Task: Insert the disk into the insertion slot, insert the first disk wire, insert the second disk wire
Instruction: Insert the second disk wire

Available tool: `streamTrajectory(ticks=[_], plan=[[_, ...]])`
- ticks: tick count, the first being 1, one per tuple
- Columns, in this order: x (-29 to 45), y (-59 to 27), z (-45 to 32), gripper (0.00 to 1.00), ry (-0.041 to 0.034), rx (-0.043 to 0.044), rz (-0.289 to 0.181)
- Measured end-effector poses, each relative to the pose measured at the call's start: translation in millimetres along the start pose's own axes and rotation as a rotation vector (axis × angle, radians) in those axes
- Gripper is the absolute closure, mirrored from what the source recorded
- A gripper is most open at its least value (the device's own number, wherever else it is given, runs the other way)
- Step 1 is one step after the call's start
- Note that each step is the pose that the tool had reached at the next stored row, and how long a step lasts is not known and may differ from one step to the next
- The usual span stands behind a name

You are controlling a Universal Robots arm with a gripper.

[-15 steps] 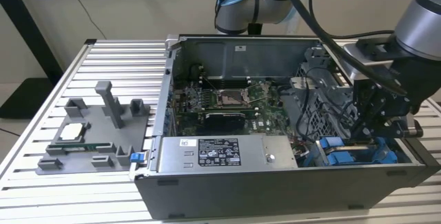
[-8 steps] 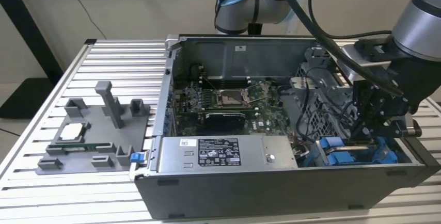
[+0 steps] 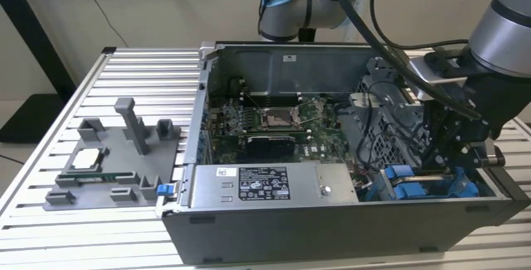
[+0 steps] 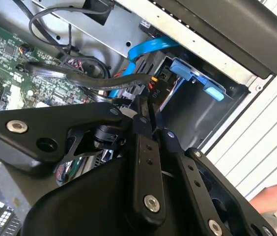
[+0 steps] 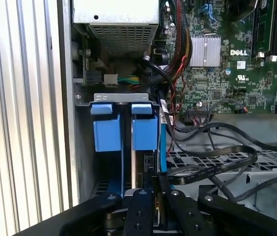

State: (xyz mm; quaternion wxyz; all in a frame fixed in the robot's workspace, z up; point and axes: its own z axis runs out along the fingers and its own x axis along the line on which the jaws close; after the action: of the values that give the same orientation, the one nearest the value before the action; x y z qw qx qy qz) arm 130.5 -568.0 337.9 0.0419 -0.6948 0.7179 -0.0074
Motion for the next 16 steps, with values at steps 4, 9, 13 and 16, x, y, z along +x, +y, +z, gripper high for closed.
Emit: streamTrajectory(ticks=[4,9,13,16], plan=[[0.1,0.2,3.0,1.0,-0.001,0.0008,0.0],[-0.5,-0.7,-8.1,0.0,-0.0058,0.0007,0.0],[-1.2,-1.6,-22.6,0.0,-0.0061,0.0006,0.0],[-1.4,-1.8,-26.1,0.0,-0.0061,0.0004,0.001]])
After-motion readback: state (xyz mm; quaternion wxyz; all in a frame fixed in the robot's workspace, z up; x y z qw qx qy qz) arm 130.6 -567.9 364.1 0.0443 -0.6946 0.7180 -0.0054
